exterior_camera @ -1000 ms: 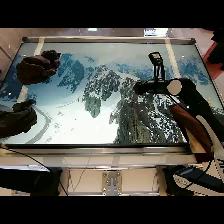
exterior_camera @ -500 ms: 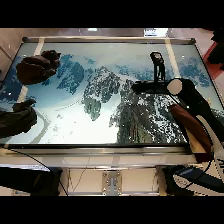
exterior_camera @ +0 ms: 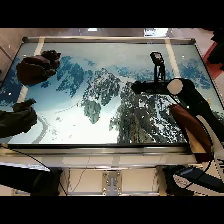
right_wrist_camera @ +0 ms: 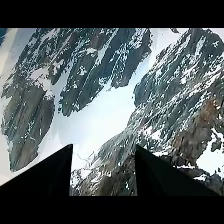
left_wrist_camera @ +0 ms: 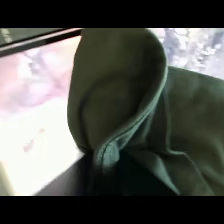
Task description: Fold the shirts.
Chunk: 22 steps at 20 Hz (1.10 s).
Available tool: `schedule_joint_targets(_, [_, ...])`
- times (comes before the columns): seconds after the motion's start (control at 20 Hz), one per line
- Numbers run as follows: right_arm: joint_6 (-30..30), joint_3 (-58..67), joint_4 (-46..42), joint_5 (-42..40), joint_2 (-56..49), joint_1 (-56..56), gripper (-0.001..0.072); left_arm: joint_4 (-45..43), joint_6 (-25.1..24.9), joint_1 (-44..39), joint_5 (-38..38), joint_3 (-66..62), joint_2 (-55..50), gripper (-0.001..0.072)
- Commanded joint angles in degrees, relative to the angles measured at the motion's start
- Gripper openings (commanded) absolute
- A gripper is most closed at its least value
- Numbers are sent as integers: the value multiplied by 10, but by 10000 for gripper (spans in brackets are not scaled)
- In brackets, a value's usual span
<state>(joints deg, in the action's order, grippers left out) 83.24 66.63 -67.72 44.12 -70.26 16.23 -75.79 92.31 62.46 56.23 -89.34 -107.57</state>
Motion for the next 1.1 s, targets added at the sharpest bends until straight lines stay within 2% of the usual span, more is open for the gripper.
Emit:
schedule_joint_targets(0.0, [0, 0, 0, -7, 0, 0, 443, 278, -143, -8, 53, -6, -10, 10])
schedule_joint_targets(0.1, [-1, 0, 0, -24, 0, 0, 443, 496, -252, -30, 119, -8, -5, 9])
schedule_joint_targets(0.2, [-1, 0, 0, -59, 0, 0, 443, 632, -302, -81, 189, -8, 6, 8])
schedule_joint_targets(0.25, [-1, 0, -2, -82, 0, 0, 443, 661, -313, -117, 217, -8, 13, 8])
schedule_joint_targets(0.4, [-1, 0, -36, -173, 0, 0, 443, 655, -310, -266, 266, -8, 26, 9])
schedule_joint_targets(0.55, [-1, 0, -88, -245, 0, -1, 443, 612, -305, -447, 258, -8, 26, 9])
schedule_joint_targets(0.8, [-1, 0, -177, -232, 0, -1, 443, 603, -280, -732, 107, -8, 26, 9])
schedule_joint_targets(1.05, [-1, 0, -242, -191, 0, -1, 443, 558, -282, -924, -22, -8, 25, 11])
